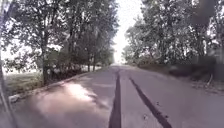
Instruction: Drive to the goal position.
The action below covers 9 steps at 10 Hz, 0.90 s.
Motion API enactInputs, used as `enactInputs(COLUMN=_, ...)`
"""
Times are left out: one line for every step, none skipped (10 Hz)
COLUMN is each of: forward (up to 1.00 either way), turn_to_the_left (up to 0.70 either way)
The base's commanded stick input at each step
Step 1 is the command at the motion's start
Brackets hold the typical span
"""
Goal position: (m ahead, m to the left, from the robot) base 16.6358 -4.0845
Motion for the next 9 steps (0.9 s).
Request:
enactInputs(forward=0.70, turn_to_the_left=0.00)
enactInputs(forward=0.70, turn_to_the_left=0.00)
enactInputs(forward=0.70, turn_to_the_left=0.00)
enactInputs(forward=0.70, turn_to_the_left=0.00)
enactInputs(forward=0.70, turn_to_the_left=0.00)
enactInputs(forward=0.70, turn_to_the_left=0.00)
enactInputs(forward=0.70, turn_to_the_left=0.00)
enactInputs(forward=0.70, turn_to_the_left=0.00)
enactInputs(forward=0.70, turn_to_the_left=0.00)
